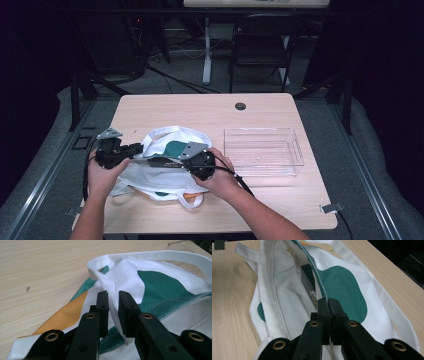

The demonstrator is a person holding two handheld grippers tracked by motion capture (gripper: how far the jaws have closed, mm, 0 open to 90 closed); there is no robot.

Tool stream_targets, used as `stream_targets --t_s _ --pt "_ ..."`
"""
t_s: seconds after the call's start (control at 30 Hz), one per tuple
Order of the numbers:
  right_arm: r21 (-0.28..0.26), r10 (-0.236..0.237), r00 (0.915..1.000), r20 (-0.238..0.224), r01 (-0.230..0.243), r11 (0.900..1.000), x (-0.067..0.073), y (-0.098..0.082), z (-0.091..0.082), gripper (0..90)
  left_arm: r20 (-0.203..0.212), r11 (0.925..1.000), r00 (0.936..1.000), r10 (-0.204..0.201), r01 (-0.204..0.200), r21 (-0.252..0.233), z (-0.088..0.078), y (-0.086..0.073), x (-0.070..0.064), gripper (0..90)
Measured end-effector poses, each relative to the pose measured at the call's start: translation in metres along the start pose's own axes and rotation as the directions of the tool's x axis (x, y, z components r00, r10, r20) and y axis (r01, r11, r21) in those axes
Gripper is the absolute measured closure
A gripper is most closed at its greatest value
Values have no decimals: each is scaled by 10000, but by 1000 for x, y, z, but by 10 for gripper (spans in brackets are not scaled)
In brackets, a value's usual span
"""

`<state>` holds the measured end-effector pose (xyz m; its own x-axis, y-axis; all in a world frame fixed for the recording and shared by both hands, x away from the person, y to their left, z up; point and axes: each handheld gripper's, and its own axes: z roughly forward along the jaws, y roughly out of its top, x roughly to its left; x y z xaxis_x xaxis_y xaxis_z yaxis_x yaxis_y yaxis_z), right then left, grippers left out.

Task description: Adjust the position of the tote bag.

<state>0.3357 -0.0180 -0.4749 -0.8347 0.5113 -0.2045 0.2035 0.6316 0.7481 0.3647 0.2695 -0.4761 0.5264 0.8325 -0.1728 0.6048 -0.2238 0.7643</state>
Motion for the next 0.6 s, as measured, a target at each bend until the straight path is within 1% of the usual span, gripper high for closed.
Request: stream_targets --t_s 0.03,0.2,0.27,0.3,0.37,0.43,0.47,0.6 --pt "-89 86 10000 8 -86 9999 -1 1 0 890 11 10000 10000 7 -8 64 -1 0 0 769" --pt "-74 67 10000 63 -66 10000 -3 4 -2 891 -24 9998 10000 -37 36 -198 -8 1 2 726" --pt "-158 69 9999 94 -67 9999 -3 5 -2 891 -39 9994 10000 -41 39 -346 -11 2 2 706" --pt "-79 6 9999 119 -5 10000 -4 7 -3 891 -20 9990 10000 -74 73 -438 -13 2 2 681" --pt "-72 -6 9999 109 7 10000 -5 8 -3 891 30 9984 10000 -90 92 -564 -17 3 2 673" --pt "-126 75 9999 138 -73 9999 -5 9 -3 891 73 9976 9999 -79 84 -692 -20 4 1 648" --pt "-86 19 9998 176 -18 10000 -6 9 -3 890 71 9974 10000 13 -8 -715 -21 4 1 636" --pt "-128 142 9998 147 -141 9998 -9 10 -3 890 173 9971 9997 178 -165 -745 -23 5 -2 600"
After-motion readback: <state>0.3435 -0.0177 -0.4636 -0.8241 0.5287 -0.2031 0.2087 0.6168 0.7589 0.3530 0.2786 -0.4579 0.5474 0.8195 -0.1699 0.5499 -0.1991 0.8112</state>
